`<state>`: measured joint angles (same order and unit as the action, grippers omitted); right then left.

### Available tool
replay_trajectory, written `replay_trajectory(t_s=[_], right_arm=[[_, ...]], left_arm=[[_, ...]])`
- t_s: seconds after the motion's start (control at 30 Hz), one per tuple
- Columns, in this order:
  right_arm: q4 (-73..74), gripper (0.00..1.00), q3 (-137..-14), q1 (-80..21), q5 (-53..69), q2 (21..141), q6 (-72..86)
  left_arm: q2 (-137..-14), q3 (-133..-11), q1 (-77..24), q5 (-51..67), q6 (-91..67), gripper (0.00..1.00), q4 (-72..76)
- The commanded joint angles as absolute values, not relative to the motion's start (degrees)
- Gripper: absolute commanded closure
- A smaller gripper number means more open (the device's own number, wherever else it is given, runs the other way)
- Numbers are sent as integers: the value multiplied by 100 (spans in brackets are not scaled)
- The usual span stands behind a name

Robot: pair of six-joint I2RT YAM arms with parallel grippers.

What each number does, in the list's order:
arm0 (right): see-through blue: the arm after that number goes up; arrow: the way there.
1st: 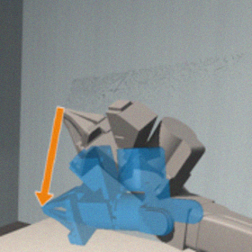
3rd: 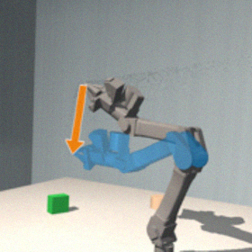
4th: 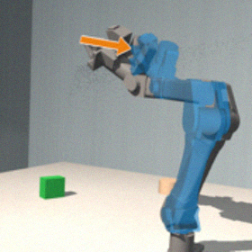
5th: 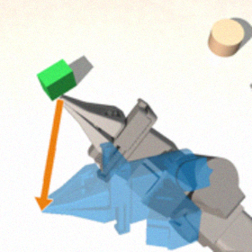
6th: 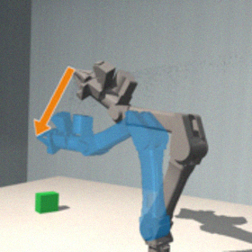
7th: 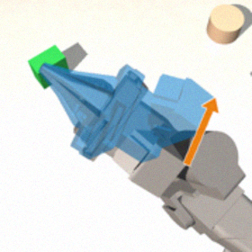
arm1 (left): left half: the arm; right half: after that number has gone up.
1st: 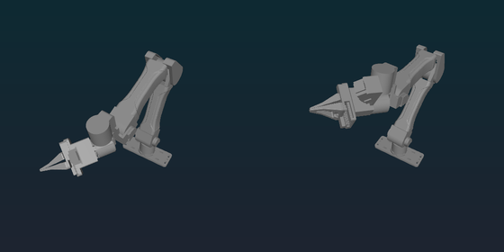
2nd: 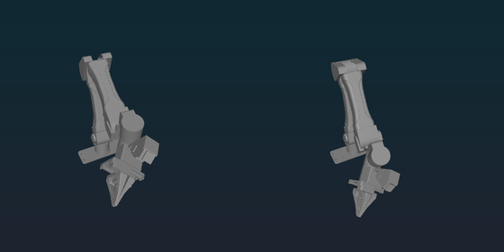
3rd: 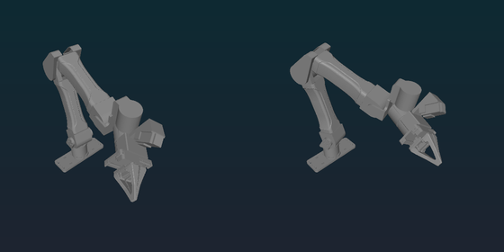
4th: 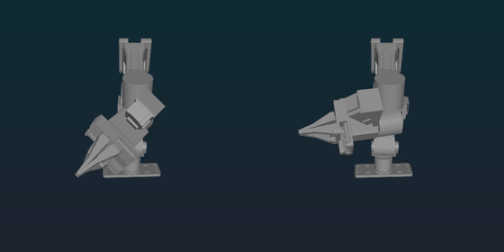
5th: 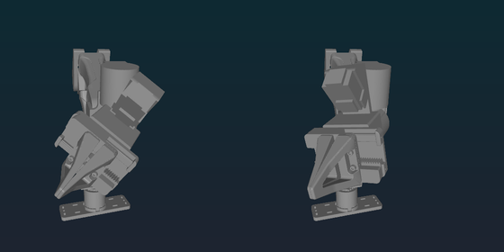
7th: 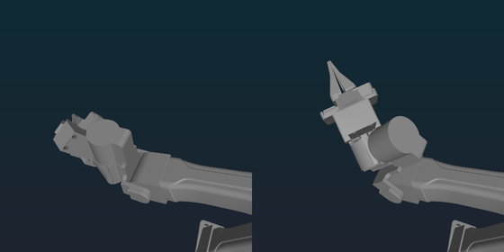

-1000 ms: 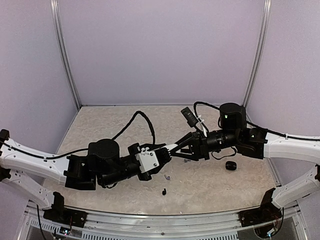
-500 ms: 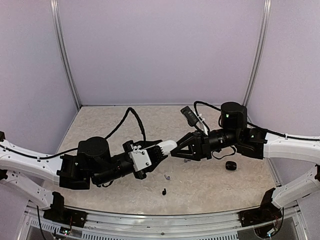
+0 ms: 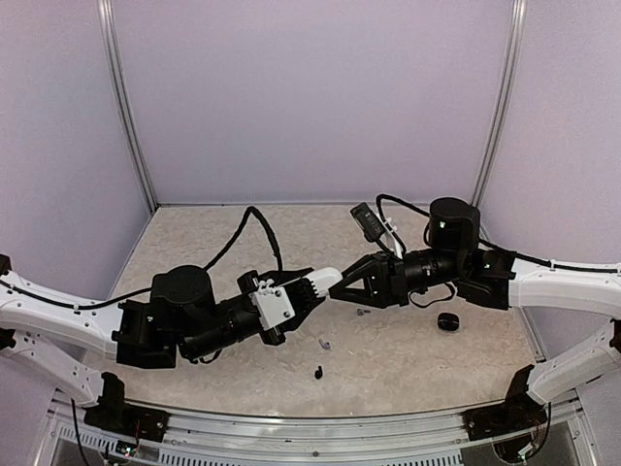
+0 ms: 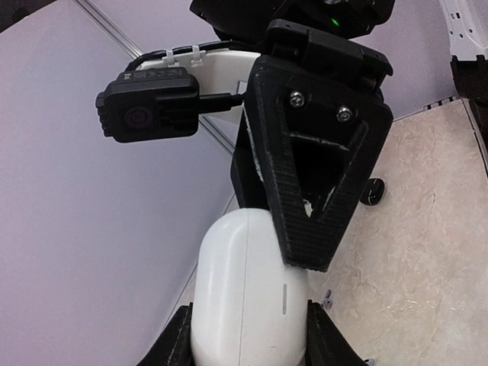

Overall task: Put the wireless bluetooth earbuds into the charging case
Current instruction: Pass from the left arm to the right

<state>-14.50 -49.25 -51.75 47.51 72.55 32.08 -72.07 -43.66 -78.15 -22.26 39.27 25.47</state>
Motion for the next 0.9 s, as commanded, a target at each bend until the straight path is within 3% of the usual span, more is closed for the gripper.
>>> replay_trajectory(t_s=[0.0,0.67,0.87], right_arm=[[-1922,69,-4829,-5238,4718,7365,3382],[-2198,68,-4846,-5300,4696,7495,3485],[-2185,81,-4850,-5317,4685,7495,3447]], left_arm=[[-7330,-4474,-7886,-2043,3947,76,2829],[-7367,-4474,-7884,-2017,3955,78,2828],[-7352,-4450,-7879,-2068,3927,74,2858]])
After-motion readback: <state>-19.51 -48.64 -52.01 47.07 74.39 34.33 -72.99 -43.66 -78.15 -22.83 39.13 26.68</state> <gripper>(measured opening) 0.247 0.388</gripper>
